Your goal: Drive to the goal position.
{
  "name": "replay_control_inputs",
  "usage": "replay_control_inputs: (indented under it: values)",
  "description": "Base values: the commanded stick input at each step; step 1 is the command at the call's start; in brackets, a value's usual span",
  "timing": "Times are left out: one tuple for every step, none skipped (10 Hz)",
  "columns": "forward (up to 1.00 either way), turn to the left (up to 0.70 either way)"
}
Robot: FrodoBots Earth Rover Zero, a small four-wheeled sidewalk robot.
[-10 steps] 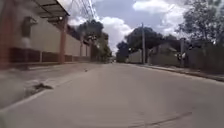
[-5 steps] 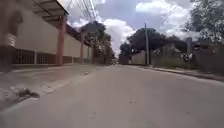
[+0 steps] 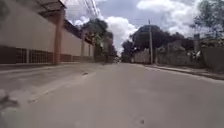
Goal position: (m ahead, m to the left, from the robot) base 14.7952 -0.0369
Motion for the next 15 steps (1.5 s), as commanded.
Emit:
replay_control_inputs:
  values:
    - [1.00, -0.16]
    - [1.00, -0.36]
    - [1.00, -0.36]
    - [1.00, -0.05]
    - [1.00, 0.00]
    - [1.00, 0.00]
    - [1.00, 0.00]
    - [1.00, 0.00]
    - [1.00, 0.00]
    - [1.00, 0.00]
    - [1.00, 0.00]
    - [1.00, 0.00]
    - [1.00, 0.00]
    - [1.00, 0.00]
    - [1.00, 0.00]
